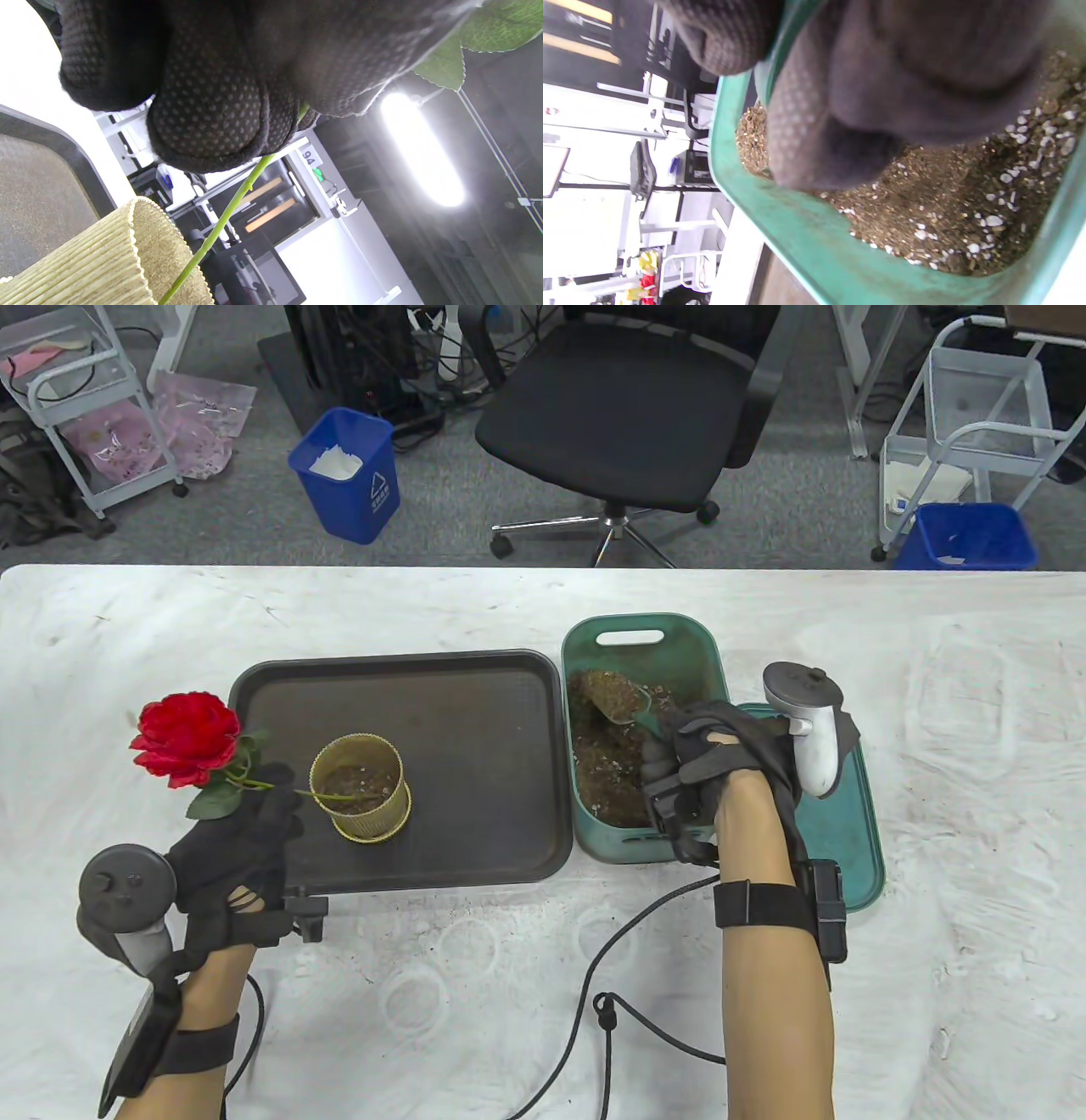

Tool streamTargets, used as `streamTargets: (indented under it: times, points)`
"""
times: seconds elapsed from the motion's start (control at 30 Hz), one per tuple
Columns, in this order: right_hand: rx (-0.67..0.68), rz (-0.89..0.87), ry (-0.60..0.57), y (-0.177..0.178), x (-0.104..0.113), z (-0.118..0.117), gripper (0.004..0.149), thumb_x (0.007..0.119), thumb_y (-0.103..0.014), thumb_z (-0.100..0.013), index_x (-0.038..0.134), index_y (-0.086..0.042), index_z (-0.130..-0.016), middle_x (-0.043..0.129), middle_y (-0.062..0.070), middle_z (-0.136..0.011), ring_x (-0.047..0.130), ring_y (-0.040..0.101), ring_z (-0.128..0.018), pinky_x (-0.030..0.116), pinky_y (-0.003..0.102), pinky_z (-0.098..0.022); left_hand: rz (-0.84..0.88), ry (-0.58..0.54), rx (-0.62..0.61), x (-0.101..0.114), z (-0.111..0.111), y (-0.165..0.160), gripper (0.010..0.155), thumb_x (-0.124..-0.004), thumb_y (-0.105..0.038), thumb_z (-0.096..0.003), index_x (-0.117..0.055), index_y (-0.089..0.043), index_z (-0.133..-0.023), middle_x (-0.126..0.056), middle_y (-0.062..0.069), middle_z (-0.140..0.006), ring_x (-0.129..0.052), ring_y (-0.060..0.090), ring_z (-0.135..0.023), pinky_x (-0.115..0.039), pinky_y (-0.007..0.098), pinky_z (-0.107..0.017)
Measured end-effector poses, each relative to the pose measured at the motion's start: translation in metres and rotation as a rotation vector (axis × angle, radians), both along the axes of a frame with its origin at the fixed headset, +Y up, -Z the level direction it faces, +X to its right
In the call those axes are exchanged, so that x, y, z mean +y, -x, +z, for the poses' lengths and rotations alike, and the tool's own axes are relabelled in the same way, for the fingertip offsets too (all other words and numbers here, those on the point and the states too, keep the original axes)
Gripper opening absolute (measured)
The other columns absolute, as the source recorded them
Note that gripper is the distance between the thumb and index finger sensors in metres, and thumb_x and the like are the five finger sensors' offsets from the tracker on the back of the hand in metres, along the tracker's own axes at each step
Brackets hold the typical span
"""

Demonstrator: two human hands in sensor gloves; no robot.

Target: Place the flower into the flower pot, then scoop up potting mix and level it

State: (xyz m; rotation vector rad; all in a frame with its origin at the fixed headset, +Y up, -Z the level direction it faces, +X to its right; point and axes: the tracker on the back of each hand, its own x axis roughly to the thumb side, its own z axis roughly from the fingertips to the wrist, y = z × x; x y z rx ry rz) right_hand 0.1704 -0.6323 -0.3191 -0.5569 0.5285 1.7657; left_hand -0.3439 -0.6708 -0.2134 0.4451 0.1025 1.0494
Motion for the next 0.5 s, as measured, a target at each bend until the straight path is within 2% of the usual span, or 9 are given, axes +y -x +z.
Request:
streamTargets:
  times: [0.17,0.27,0.37,0.5]
  points:
    - [0.026,0.029,-0.057,0.004,0.020,0.005,0.053,0.072,-0.030,-0.041,0.071,-0.001,-0.086,0.097,0.015,-0.059,0.108,0.026,-0.023,0.096,0.033,-0.008,0.001,0.001,0.001,0.000,0.000,0.000,0.043,-0.091,-0.042,-0.0409,-0.095,-0.021,-0.078,-0.103,0.002,-0.067,-0.113,0.017,-0.035,-0.095,0.037,-0.035]
    - [0.093,0.029,-0.076,0.019,0.028,0.007,0.053,0.072,-0.030,-0.041,0.071,-0.002,-0.086,0.098,0.015,-0.059,0.108,0.026,-0.023,0.096,0.032,-0.008,0.001,0.001,-0.003,0.000,0.000,-0.001,0.043,-0.091,-0.042,-0.0409,-0.095,-0.021,-0.078,-0.103,0.002,-0.067,-0.113,0.017,-0.034,-0.095,0.037,-0.035]
    - [0.171,0.004,-0.094,0.043,0.031,0.009,0.053,0.072,-0.030,-0.042,0.071,-0.001,-0.086,0.098,0.015,-0.058,0.108,0.026,-0.022,0.096,0.032,-0.008,0.001,0.001,-0.004,0.000,0.000,-0.001,0.043,-0.091,-0.043,-0.0410,-0.095,-0.021,-0.078,-0.103,0.002,-0.067,-0.113,0.017,-0.035,-0.095,0.037,-0.035]
    - [0.314,-0.030,-0.096,0.096,0.024,0.008,0.053,0.072,-0.031,-0.042,0.071,-0.001,-0.086,0.098,0.015,-0.059,0.108,0.026,-0.023,0.096,0.032,-0.008,0.000,0.000,-0.003,0.000,0.000,-0.001,0.043,-0.091,-0.042,-0.0410,-0.095,-0.021,-0.078,-0.103,0.002,-0.067,-0.113,0.017,-0.034,-0.095,0.037,-0.035]
